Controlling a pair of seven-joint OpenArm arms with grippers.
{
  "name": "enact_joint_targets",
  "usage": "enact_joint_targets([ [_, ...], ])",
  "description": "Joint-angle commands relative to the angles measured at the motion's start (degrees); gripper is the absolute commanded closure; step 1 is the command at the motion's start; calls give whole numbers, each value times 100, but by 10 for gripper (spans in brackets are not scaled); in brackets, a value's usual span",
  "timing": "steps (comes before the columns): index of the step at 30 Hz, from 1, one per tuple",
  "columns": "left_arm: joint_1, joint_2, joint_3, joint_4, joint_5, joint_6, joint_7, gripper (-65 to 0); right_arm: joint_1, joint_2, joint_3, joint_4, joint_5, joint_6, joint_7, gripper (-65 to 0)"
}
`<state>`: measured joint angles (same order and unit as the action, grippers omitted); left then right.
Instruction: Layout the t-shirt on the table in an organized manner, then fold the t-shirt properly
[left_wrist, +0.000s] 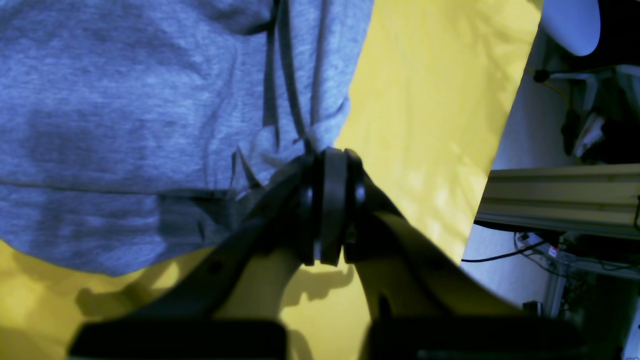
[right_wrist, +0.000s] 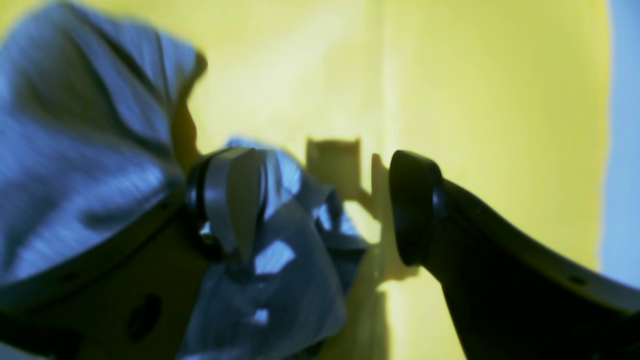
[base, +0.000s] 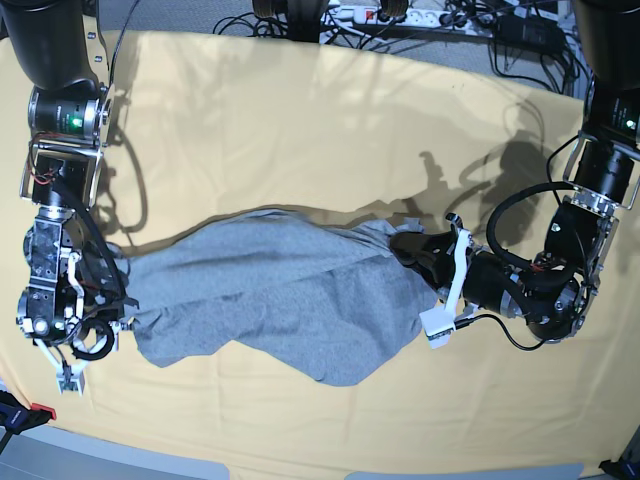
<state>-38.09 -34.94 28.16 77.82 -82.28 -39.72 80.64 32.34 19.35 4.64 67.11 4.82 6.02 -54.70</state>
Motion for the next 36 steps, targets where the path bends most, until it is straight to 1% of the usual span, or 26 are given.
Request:
enact_joint_targets([
  [1,-177,-48,-59,70,-120,-28,-64,0,212,122,35,304,87,103,-13,-420],
  [2,-177,-48,-59,70,-122,-28,-64,0,210,166,33,472,267,240,-162,-420],
  [5,-177,-48,-59,70,-118,-28,-64,0,136,330,39,999,905,844,-669,-410],
  [7,-175,-48,-59,70,-118,-28,-64,0,-37,461,39,1414,1362,1139,-905,-374],
  [9,-177,-50,-59,70,-120,-28,-64,0,-310,616,39,1906,1784,1370,-968,-355],
  [13,-177,-46,-59,70,-120,-28,-64,0,-1088,890,63,2894,2302,1805,-1108,-355],
  [15,-177,-50,-59,70,-120,-28,-64,0,-1574,960,90,3239,2393,1875,-1145,-355],
  [20,-177,-48,-59,70,-122,-28,-64,0,-2710,953,116,3884,2391,1969,-1132,-355],
  [22,-177,-48,-59,70,-122,-28,-64,0,-3053,953,116,4054,2391,2076,-1032,-355],
  [23,-175,-48,-59,70,-122,-28,-64,0,-3200,953,114,4068,2389,2194,-920,-355],
  [24,-177,-48,-59,70,-122,-28,-64,0,-3333,953,114,4059,2382,2339,-741,-355],
  [26,-175,-50,-59,70,-120,-28,-64,0,-3587,953,114,4024,2288,2535,-181,-355],
  [28,-177,-48,-59,70,-122,-28,-64,0,-3724,938,114,3956,2114,2551,380,-355],
  [29,-177,-48,-59,70,-120,-28,-64,0,-3727,911,114,3910,2041,2511,555,-355],
  [32,-175,-46,-59,70,-122,-28,-64,0,-3648,892,107,3652,1969,2382,826,-355],
  [34,-175,-46,-59,70,-122,-28,-64,0,-3515,890,101,3379,1886,2380,879,-354],
  [36,-175,-46,-59,70,-120,-28,-64,0,-3324,890,101,3014,1897,2424,863,-326],
])
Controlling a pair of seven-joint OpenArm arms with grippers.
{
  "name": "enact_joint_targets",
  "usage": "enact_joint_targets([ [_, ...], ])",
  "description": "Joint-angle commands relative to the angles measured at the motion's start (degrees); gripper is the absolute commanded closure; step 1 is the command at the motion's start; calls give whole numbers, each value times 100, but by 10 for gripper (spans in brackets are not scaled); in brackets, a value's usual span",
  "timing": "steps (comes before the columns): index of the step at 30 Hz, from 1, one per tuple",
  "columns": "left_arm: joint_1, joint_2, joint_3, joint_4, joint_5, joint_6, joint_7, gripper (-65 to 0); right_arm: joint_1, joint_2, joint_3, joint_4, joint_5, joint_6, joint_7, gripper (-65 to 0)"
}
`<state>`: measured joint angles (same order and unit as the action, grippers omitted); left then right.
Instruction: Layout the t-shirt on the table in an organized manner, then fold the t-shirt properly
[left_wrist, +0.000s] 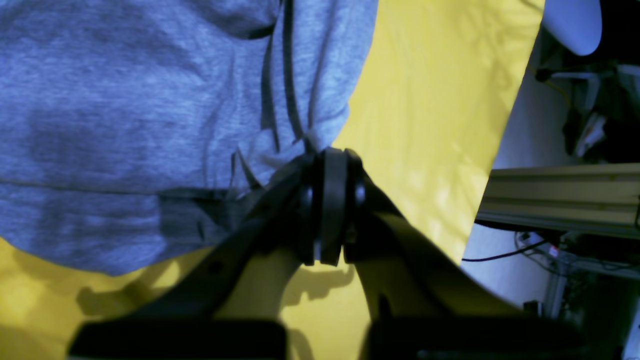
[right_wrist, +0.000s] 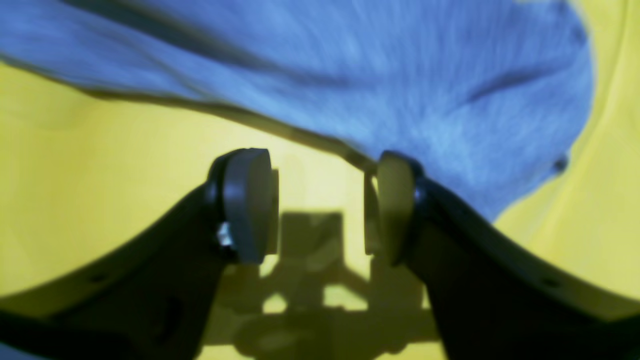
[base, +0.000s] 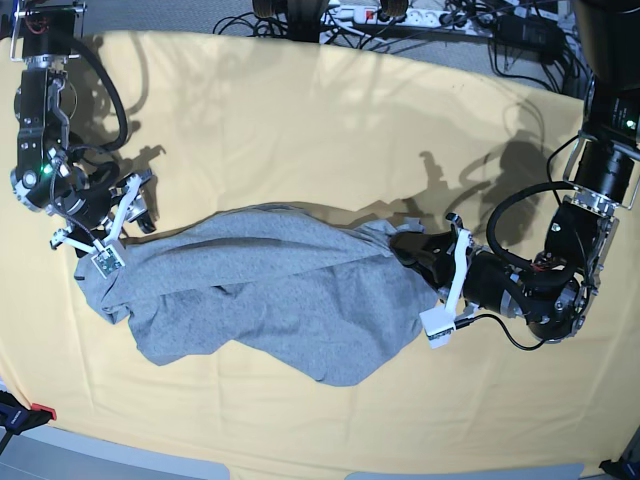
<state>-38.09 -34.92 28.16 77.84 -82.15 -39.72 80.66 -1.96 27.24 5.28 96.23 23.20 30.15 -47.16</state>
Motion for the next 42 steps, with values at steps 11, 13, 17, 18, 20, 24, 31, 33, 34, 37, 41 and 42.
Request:
enact_joint_targets([
  [11,-175,-48,-59,68,-133,-28,-66,0,1185,101,35,-1102,509,452,92,-282],
  [13,-175,-50,-59,68,-133,-28,-66,0,1325,98,33,-1102,555,485,111,-282],
  [17,-175,-50,-59,68,-136,-28,-66,0,1493,-83,22,-1102,555,511,177,-282],
  [18,-175,-48,-59,68,-136,-28,-66,0,1504,-157,22,-1102,544,560,177,-282],
  [20,-175,-48,-59,68,-136,-28,-66,0,1517,-308,22,-1102,533,658,192,-282],
  [24,-175,-48,-59,68,-133,-28,-66,0,1545,-581,22,-1102,535,680,249,-282],
  [31,-173,-52,-59,68,-131,-28,-66,0,1915,-909,22,-1102,551,697,236,-187],
  [33,-173,-48,-59,68,-133,-28,-66,0,2009,-957,22,-1102,555,695,175,0],
  [34,-175,-48,-59,68,-133,-28,-66,0,2072,-984,22,-1102,573,695,153,0],
  [37,-173,-48,-59,68,-133,-28,-66,0,2286,-1027,22,-1099,990,706,92,0],
  [41,-173,-52,-59,63,-131,-28,-66,0,2490,-1143,22,-1099,1615,894,-13,0],
  [42,-168,-52,-59,63,-131,-28,-66,0,2531,-1233,4,-1102,1620,909,-22,0],
])
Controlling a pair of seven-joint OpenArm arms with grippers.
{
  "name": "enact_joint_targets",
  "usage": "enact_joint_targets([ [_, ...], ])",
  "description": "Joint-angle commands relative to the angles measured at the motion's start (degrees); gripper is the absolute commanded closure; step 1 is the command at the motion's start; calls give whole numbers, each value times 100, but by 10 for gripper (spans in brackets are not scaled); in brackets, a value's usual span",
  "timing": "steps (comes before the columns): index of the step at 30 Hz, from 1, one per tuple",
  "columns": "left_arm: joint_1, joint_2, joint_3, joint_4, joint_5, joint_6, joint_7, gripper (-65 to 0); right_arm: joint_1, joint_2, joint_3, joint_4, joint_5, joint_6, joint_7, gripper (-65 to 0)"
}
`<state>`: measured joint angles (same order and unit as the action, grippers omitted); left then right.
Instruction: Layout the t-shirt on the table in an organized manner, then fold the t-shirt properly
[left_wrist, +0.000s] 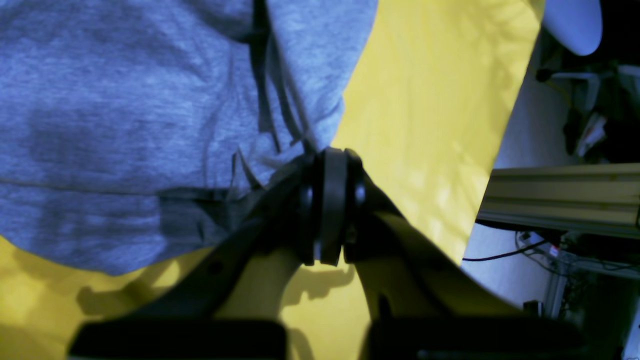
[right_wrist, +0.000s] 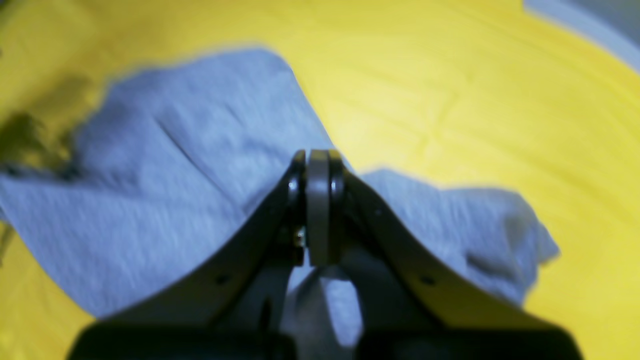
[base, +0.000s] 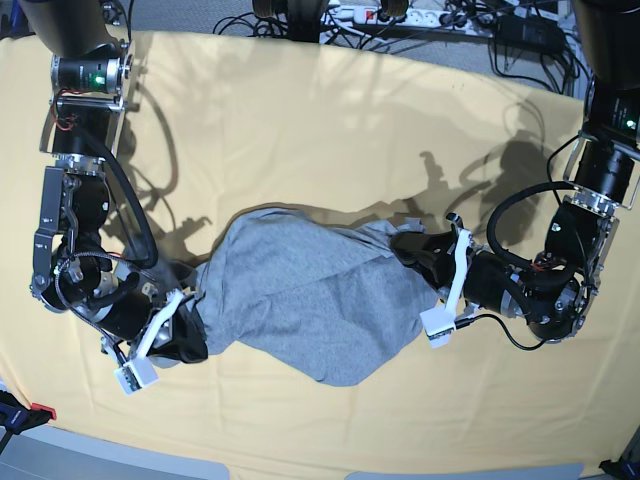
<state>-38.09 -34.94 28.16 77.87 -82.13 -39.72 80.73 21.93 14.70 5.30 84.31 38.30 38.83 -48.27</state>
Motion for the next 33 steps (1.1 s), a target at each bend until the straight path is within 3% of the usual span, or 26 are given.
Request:
enact_joint_targets([
  [1,-162,-50,-59,61,-136,-28,-73,0,162,-72,-39,90,42,55,90,0],
  [4,-140,-46,-59,61,-136,-28,-73,0,186,-343,-310,90,-127,114,92,0],
  [7,-125,-46,-59,61,-136,-28,-73,0,186,-507,-776,90,-949,2,236,0],
  [12,-107,-48,-59,61,-136,-28,-73,0,195,-514,-1285,92,-2627,-1366,619,0],
  [14,-55,-48,-59,61,-133,-28,-73,0,227,-487,-1274,98,-2809,-1635,433,0],
  [15,-9,-48,-59,61,-136,-28,-73,0,256,-428,-1274,125,-2750,-1639,247,-2],
  [19,151,-48,-59,61,-136,-28,-73,0,411,-111,-1272,457,-2074,-1637,-723,-347],
  [20,184,-48,-59,61,-136,-28,-73,0,444,-15,-1261,590,-1888,-1565,-973,-403],
  [27,221,-68,-142,61,-133,-28,-73,0,433,734,-763,1161,-551,-1274,-1622,-420],
  [33,219,-63,-398,61,-136,-28,-73,0,-199,1073,-205,1161,852,-841,-2304,-420],
])
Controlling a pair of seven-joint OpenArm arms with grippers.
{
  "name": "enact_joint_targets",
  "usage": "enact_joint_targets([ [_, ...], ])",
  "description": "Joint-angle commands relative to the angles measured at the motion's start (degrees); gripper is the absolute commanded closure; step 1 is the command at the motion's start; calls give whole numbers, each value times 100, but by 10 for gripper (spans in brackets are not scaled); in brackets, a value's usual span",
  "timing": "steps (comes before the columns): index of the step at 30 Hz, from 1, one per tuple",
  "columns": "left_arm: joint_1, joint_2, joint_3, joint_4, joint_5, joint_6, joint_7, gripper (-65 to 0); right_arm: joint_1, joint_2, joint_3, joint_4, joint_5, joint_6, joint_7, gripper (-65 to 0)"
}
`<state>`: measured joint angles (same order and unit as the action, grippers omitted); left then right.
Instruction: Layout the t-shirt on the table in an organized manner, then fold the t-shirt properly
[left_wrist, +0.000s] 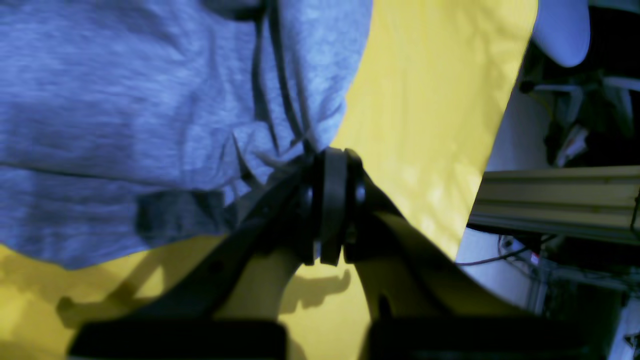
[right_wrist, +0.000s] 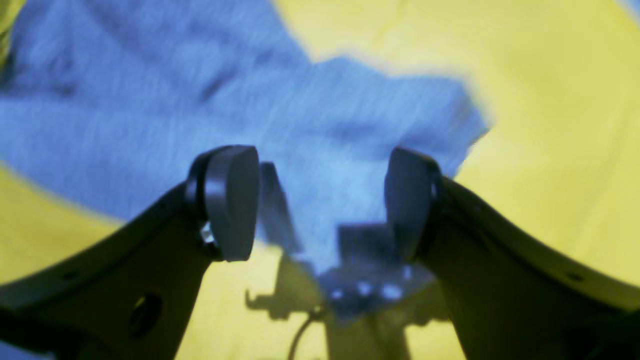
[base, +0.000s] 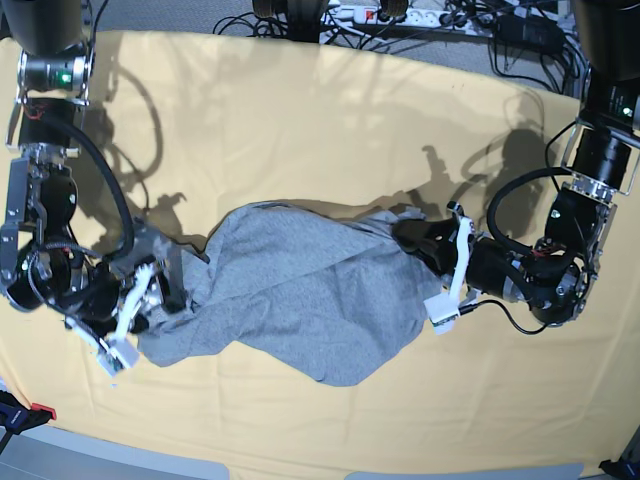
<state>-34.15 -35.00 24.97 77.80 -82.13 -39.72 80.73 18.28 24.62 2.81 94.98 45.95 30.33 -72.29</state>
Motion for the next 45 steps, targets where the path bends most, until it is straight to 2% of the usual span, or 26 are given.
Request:
enact_joint_targets([
  [1,-173,-57,-109,68,-133,-28,-73,0,24,81,146,94,203,107,57,-420],
  [7,-170,-59,-155,68,-133,-28,-73,0,-651,76,404,92,461,601,188,-420],
  [9,-173,-61,-155,68,-133,-28,-73,0,-844,59,400,92,433,686,487,-420],
  [11,-173,-57,-155,68,-136,-28,-73,0,-1036,-20,400,92,59,778,999,-420],
  [13,-175,-57,-155,68,-136,-28,-73,0,-1176,-138,400,85,-518,767,1495,-420],
  [15,-175,-57,-155,68,-138,-28,-73,0,-1209,-256,398,85,-868,680,1764,-420],
  [20,-173,-59,-155,68,-133,-28,-73,0,-1161,-439,400,85,-922,584,2090,-413],
  [21,-173,-61,-155,68,-133,-28,-73,0,-1158,-487,400,85,-1012,584,2184,-389],
  [23,-173,-59,-155,68,-136,-28,-73,0,-1158,-595,400,85,-1309,507,2321,-273],
  [26,-175,-57,-155,68,-136,-28,-73,0,-1161,-669,400,85,-1650,413,2334,-16],
  [27,-175,-57,-155,68,-136,-28,-73,0,-1161,-667,400,85,-1766,415,2330,0],
  [31,-175,-57,-155,68,-133,-28,-73,0,-1040,-654,400,87,-2153,415,2284,0],
  [36,-173,-76,-155,68,-136,-28,-73,0,-793,-442,400,289,-2135,389,1799,0],
  [40,-175,-155,-155,68,-138,-28,-73,0,-841,-166,400,870,-1631,345,1187,0],
  [42,-175,-153,-155,70,-142,-28,-73,0,-929,4,400,1211,-1281,529,866,0],
  [45,-181,-168,-155,70,-287,-28,-73,0,-1207,345,400,1716,-1104,730,769,0],
])
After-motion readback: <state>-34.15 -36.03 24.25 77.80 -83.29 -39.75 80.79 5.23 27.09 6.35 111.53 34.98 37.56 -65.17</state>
